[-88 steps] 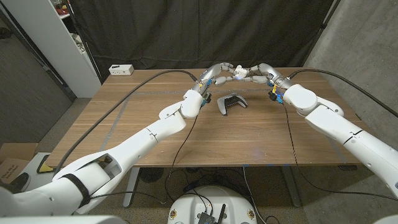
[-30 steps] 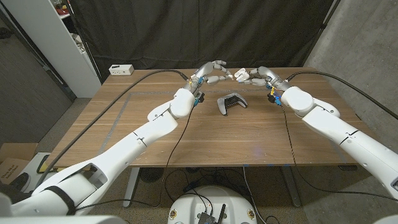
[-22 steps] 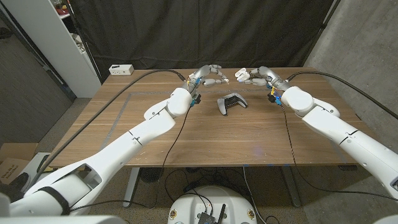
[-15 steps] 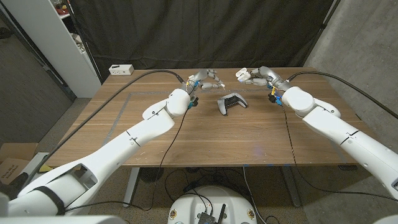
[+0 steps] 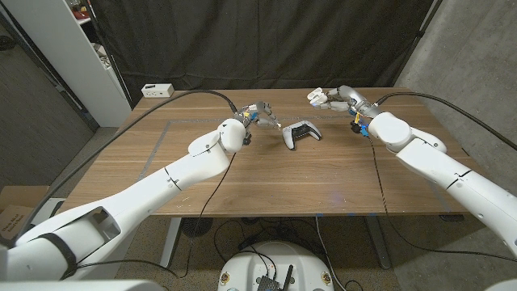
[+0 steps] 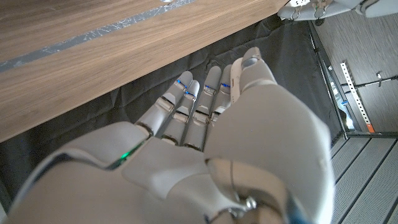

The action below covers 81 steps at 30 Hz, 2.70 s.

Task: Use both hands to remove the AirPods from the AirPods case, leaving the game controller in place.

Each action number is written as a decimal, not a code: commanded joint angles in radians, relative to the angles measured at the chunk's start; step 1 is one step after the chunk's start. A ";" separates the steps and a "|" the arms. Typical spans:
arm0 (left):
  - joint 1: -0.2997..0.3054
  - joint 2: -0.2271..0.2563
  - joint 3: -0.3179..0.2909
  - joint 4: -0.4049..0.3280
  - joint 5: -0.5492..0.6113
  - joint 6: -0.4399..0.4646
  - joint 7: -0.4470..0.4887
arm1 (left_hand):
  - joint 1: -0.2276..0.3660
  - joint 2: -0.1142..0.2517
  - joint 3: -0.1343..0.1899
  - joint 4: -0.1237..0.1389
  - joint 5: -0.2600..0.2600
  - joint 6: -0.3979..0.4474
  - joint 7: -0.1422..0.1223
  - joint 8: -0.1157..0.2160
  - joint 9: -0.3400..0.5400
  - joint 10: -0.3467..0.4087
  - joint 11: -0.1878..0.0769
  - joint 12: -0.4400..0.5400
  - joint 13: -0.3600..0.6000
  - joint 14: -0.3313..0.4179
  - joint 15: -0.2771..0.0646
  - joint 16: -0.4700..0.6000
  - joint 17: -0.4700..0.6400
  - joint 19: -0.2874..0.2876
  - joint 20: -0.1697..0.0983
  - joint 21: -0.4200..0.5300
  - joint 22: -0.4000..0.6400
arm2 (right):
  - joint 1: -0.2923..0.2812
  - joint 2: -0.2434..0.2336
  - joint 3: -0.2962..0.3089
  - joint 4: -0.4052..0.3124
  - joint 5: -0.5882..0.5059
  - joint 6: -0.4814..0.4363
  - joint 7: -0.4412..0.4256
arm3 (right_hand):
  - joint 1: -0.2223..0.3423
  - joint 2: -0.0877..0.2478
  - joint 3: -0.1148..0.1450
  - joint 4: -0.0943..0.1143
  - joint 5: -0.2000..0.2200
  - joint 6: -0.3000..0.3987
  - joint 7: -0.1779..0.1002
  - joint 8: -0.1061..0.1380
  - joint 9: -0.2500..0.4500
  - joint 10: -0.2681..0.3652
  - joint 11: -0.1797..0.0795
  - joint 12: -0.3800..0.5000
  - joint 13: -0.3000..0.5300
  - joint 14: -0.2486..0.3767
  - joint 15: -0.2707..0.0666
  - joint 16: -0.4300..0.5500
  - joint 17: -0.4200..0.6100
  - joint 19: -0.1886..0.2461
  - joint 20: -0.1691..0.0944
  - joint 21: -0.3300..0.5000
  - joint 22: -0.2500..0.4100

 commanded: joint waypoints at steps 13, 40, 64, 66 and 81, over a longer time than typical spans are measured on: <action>-0.193 -0.026 0.229 0.100 0.105 0.230 -0.158 | -0.011 0.005 0.007 -0.005 -0.017 0.032 -0.019 0.009 0.108 -0.004 -0.002 0.006 -0.010 -0.011 -0.005 0.012 -0.002 -0.007 0.001 -0.009 0.002 | 0.011 -0.004 -0.001 0.028 0.022 -0.002 0.028 | -0.002 0.008 0.008 0.000 0.003 0.077 -0.054 0.004 0.219 0.005 -0.005 0.005 0.003 0.008 -0.168 0.001 0.003 -0.004 -0.003 0.001 0.003; -0.396 -0.095 0.469 0.245 0.156 0.350 -0.334 | -0.024 0.005 0.017 -0.011 -0.036 0.029 -0.034 -0.008 0.096 -0.041 -0.015 0.003 -0.039 -0.048 0.003 0.009 -0.005 -0.017 0.011 -0.027 0.003 | 0.033 -0.001 -0.009 0.056 0.041 0.001 0.050 | -0.004 0.007 0.007 0.000 0.002 0.078 -0.055 -0.001 0.221 0.004 -0.007 0.005 0.003 0.009 -0.168 -0.002 0.004 -0.006 -0.004 0.001 0.003; -0.356 0.001 0.399 0.098 0.106 0.360 -0.275 | -0.083 -0.021 0.005 -0.009 -0.054 -0.273 -0.075 -0.106 0.069 -0.089 0.018 0.007 -0.077 -0.059 0.010 0.013 -0.006 -0.007 0.000 -0.034 0.004 | 0.031 -0.001 -0.017 0.038 0.036 -0.001 0.051 | -0.002 0.007 0.008 -0.001 0.001 0.080 -0.051 -0.006 0.221 0.006 -0.006 0.006 0.002 0.010 -0.169 -0.004 0.005 -0.006 -0.004 0.001 0.003; -0.314 0.018 0.352 0.062 0.100 0.331 -0.217 | -0.087 -0.022 0.004 -0.008 -0.054 -0.269 -0.067 -0.099 0.067 -0.078 0.018 0.013 -0.078 -0.046 0.009 0.018 -0.006 -0.002 0.001 -0.032 0.005 | 0.029 -0.001 -0.016 0.037 0.034 -0.001 0.047 | -0.002 0.007 0.008 -0.001 0.001 0.080 -0.051 -0.007 0.221 0.006 -0.005 0.006 0.002 0.011 -0.169 -0.004 0.005 -0.006 -0.005 0.001 0.003; 0.005 0.024 0.016 0.080 0.026 -0.224 0.249 | -0.123 -0.047 -0.016 -0.019 -0.054 -0.129 -0.082 -0.050 0.046 0.086 -0.047 0.082 -0.089 0.126 -0.067 0.053 -0.003 0.095 -0.033 -0.007 0.007 | 0.027 0.002 -0.012 0.033 0.030 -0.004 0.034 | -0.001 0.007 0.008 -0.002 0.001 0.082 -0.052 -0.009 0.223 0.007 -0.007 0.007 0.003 0.010 -0.170 -0.005 0.007 -0.007 -0.005 0.001 0.003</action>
